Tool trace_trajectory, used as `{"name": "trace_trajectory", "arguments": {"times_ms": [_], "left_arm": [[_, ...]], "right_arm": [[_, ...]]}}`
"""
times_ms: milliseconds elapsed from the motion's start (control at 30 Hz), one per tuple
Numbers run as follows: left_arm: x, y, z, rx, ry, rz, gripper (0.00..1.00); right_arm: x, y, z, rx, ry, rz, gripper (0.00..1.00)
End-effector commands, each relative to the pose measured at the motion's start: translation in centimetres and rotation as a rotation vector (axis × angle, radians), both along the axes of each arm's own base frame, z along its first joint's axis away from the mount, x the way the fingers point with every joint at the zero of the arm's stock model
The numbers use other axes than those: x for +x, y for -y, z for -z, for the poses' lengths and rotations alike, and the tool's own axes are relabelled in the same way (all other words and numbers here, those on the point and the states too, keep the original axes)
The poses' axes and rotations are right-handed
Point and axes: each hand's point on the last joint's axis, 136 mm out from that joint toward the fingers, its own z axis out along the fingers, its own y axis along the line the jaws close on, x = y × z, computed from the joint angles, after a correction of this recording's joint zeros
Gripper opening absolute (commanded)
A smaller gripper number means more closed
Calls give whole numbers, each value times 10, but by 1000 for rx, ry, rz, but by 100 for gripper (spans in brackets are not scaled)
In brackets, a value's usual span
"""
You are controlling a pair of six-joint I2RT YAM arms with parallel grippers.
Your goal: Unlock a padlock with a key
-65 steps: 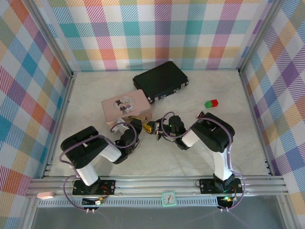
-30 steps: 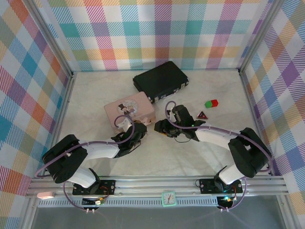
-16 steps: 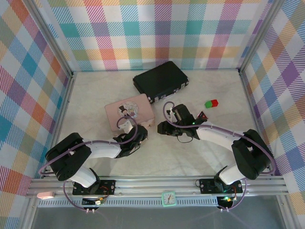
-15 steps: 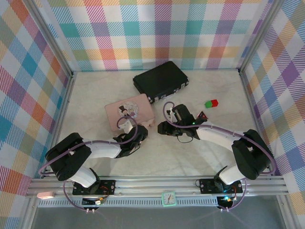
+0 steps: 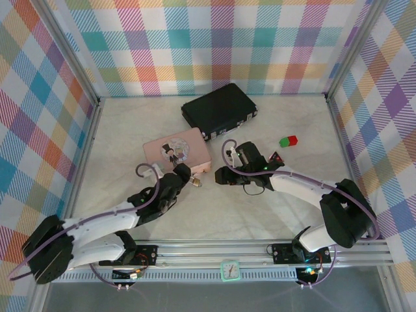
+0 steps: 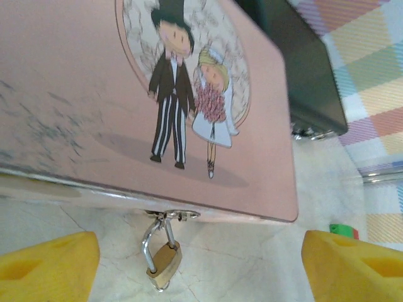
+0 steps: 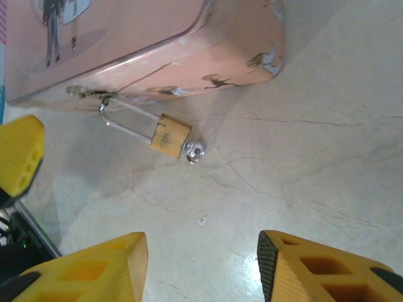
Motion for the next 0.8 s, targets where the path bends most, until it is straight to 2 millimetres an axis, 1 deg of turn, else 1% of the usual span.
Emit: {"name": "trace_trajectory", "arguments": {"times_ms": [0,67,133,267,400,500,667,767], "left_arm": [[-9,-26,11,79,-13,-32,86],[-9,-29,6,67,-8,-28,86],[-8,-27,4,61,-9,-10,86],[-6,-23,13,35,-36,4,86],[-3,-13,24,-26,-22,28,85],[-3,-8,30,-26,-31,48,83],[-4,-9,37,-9,-28,56,82],[-6,-11,42,-3,-32,59,82]], "right_arm": [[-9,-25,-15,8,88,-160,51],[-12,-34,-13,-31,122,-208,53],[-14,-44,-8,-79,152,-251,55],[-15,-63,1,-126,214,-345,56],[-5,-77,18,-145,226,-369,56],[3,-87,28,-139,242,-366,55],[20,-96,43,-148,282,-329,55],[26,-101,49,-147,292,-321,55]]}}
